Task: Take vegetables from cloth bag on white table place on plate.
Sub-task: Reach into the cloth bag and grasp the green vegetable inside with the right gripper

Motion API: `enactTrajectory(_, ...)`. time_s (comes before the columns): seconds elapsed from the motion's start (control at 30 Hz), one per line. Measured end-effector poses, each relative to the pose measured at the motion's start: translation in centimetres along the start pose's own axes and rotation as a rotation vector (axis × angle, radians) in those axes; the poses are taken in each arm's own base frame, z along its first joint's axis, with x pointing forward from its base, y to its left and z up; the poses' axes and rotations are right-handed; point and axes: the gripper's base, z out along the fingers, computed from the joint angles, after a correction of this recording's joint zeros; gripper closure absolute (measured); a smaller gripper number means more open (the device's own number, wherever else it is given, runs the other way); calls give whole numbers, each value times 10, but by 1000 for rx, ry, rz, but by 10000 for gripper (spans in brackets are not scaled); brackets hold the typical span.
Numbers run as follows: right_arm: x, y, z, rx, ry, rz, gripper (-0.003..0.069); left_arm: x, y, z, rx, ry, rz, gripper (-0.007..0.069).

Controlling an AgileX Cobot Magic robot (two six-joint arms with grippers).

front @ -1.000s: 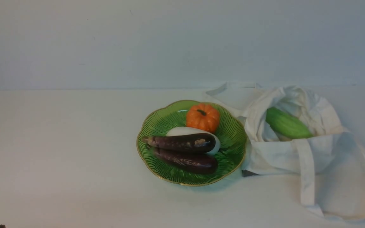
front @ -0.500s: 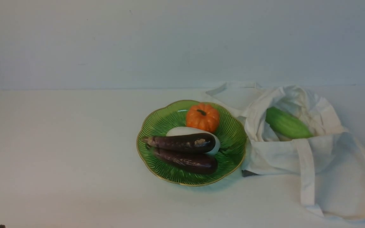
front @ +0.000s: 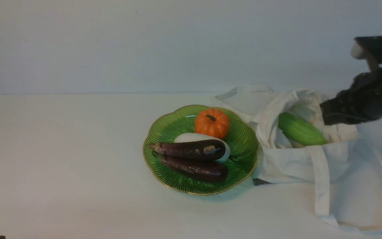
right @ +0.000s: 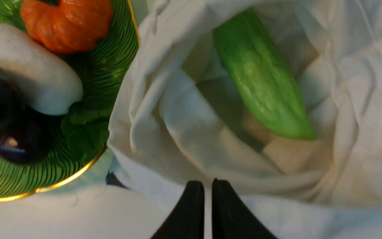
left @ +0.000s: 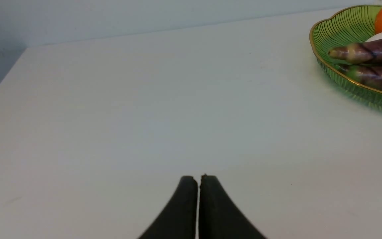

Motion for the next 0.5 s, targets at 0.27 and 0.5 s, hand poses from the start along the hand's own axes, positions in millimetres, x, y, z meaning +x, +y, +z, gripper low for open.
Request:
enactTrajectory(0.27,-39,-9,72,46,78,-160,382,0,0,0,0,0,0,629)
enactTrajectory(0.5,-34,-22,101,117,142,-248,162,0,0,0,0,0,0,629)
